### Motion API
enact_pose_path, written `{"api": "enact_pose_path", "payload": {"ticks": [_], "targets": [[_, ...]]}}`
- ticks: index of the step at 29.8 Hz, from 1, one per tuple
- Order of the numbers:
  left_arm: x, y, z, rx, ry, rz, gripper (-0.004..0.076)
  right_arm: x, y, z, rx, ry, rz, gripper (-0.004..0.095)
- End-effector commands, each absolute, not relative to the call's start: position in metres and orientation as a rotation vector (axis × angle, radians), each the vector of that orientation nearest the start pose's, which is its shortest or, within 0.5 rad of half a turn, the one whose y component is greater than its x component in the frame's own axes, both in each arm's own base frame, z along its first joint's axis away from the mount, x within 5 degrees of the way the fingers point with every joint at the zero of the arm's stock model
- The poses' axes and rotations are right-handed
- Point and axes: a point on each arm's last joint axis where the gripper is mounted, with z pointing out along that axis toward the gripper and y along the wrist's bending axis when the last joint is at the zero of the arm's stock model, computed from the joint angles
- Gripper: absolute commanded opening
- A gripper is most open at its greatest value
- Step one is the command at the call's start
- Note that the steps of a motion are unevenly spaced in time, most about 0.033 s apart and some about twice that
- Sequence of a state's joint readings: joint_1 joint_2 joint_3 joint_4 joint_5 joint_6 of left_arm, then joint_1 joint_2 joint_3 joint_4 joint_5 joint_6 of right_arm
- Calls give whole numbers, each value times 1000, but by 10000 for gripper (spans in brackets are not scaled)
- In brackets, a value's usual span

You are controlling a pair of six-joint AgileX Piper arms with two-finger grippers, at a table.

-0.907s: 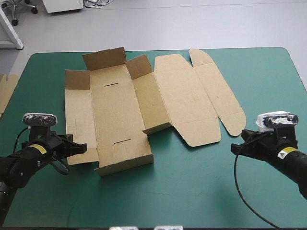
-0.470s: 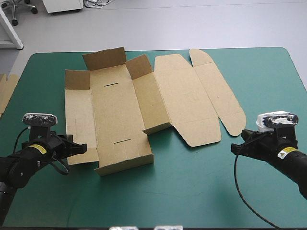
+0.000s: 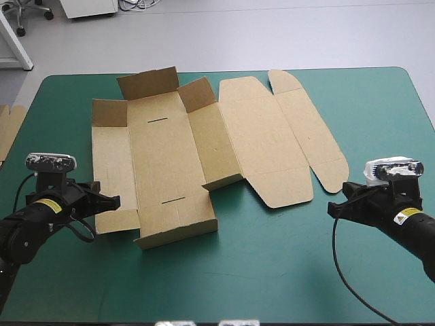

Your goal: Fold the box

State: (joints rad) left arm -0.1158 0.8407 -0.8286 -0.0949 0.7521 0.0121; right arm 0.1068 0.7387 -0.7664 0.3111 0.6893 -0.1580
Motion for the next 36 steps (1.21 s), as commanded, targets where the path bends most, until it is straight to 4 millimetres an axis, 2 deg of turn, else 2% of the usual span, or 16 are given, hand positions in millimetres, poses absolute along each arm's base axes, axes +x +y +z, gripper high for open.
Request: {"api": "enact_pose_path", "payload": {"ticks": [1,7,10,12,14,17,20,24,29,33,36], "targets": [[170,-26,365,80,2157,-184,-8,140,33,362,-131,2021,321,-19],[202,-20,377,-1,2179,-292,11,140,30,361,-144,2024,279,-19],[217,-6,382,-27,2199,-389,11,140,30,362,-142,2019,279,-19],[227,8,384,-128,2155,-508,11,141,30,362,-142,2012,272,-19],[235,22,382,-144,2135,-549,11,141,30,363,-141,2010,272,-19],[247,39,363,-197,2231,-583,11,141,29,362,-146,2010,261,-19],[259,46,347,-201,2285,-618,11,142,30,361,-148,2024,261,-19],[265,59,338,-252,2290,-659,11,144,30,358,-150,2046,263,-19],[270,84,327,-346,2254,-745,11,144,30,358,-151,2050,263,-19],[277,90,308,-320,2307,-878,11,144,30,358,-153,2055,264,-19],[282,94,290,-316,2375,-904,11,144,30,358,-153,2055,264,-19]]}}
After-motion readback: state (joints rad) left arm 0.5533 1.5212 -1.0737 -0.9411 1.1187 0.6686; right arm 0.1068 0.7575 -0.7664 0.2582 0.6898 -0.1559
